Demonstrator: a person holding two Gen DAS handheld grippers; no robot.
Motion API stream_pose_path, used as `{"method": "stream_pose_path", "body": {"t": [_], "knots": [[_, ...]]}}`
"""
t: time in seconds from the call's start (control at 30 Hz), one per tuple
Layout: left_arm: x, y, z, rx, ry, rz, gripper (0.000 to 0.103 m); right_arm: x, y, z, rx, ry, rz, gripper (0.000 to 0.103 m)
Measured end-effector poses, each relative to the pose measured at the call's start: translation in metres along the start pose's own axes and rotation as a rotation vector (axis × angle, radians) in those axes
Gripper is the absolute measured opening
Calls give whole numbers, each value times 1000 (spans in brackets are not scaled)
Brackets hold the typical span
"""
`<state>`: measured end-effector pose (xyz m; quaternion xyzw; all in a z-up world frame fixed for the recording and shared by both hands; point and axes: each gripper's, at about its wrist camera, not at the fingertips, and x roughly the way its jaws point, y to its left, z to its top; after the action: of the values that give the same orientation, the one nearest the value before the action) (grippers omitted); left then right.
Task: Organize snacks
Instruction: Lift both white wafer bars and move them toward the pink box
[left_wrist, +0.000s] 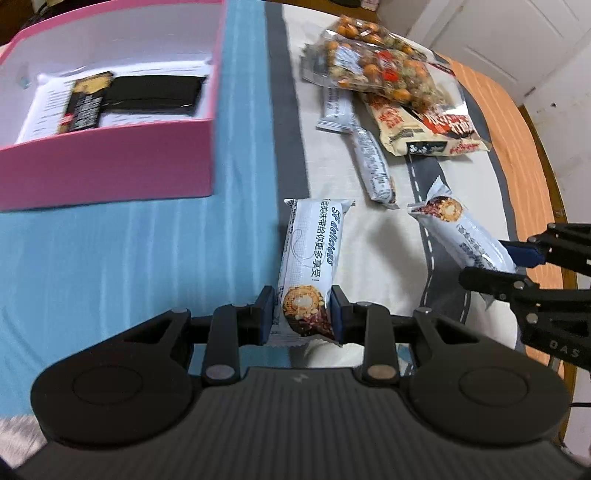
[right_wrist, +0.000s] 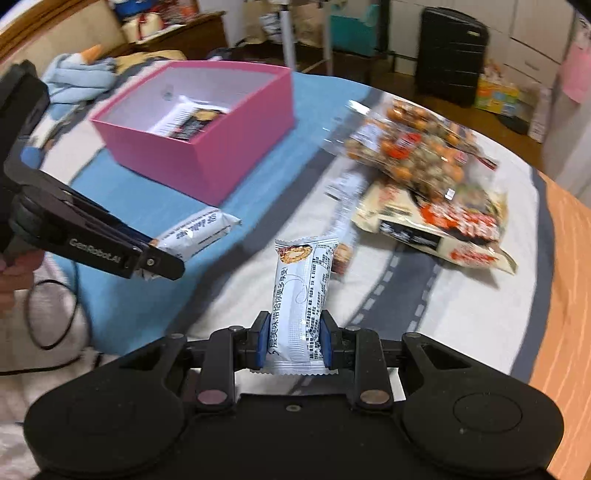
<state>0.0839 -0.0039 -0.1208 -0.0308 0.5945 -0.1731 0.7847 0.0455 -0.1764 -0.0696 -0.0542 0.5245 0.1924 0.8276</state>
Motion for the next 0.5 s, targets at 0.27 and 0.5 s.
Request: {"method": "stream_pose_path", "body": {"t": [0.27, 0.5], "knots": [[-56, 23, -6, 0, -53, 51, 30, -21, 31, 25, -66, 6, 143, 32], [-102, 51, 2, -25, -145, 85, 32, -31, 57, 70, -178, -73, 177, 31]]}}
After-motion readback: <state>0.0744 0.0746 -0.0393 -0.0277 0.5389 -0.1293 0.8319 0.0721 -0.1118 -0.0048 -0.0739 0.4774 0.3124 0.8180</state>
